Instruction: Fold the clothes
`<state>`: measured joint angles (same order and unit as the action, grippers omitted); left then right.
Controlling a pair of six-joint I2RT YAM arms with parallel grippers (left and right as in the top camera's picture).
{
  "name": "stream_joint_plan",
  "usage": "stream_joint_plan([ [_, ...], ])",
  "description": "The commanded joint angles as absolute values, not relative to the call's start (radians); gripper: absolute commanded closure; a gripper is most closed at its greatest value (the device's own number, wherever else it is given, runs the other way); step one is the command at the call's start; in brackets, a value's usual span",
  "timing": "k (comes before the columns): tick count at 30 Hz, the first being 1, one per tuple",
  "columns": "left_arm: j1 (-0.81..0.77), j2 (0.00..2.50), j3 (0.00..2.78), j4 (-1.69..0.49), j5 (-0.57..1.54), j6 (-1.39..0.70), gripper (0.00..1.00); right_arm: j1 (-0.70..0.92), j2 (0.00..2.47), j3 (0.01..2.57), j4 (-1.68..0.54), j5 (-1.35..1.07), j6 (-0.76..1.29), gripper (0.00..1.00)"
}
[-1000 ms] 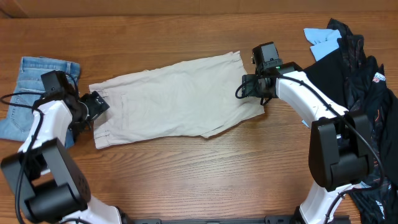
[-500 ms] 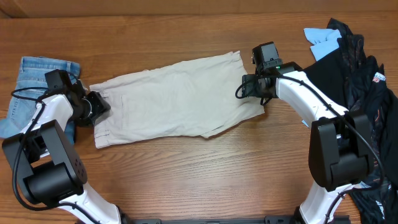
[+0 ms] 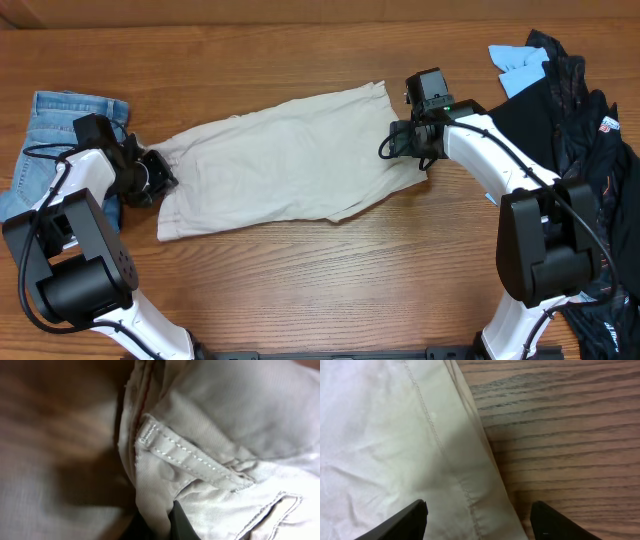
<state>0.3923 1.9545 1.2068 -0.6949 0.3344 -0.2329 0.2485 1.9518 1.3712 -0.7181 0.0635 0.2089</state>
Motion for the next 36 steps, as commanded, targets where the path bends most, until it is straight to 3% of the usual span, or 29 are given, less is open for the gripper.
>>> stream_joint_plan([
  [1, 0.388, 1.948, 1.210, -0.796, 0.190, -0.232, 0.96, 0.248, 1.940, 1.396, -0.719, 0.133, 0.208, 0.30],
  [7, 0.389, 1.752, 1.275, -0.906, 0.147, -0.232, 0.96, 0.249, 1.844, 1.438, -0.738, 0.156, 0.207, 0.31],
  [13, 0.387, 1.575, 1.306, -1.004, 0.214, -0.230, 0.96, 0.286, 1.806, 1.493, -0.758, -0.210, 0.118, 0.48],
  [19, 0.385, 1.429, 1.312, -1.040, 0.367, -0.224, 0.96, 0.393, 1.826, 1.492, -0.750, -0.403, 0.188, 0.50],
  [29, 0.385, 1.333, 1.312, -0.995, 0.422, -0.294, 0.96, 0.612, 1.909, 1.492, -0.738, -0.466, 0.244, 0.50],
  [36, 0.382, 1.333, 1.312, -0.946, 0.583, -0.348, 0.96, 0.698, 2.000, 1.492, -0.696, -0.488, 0.289, 0.50],
])
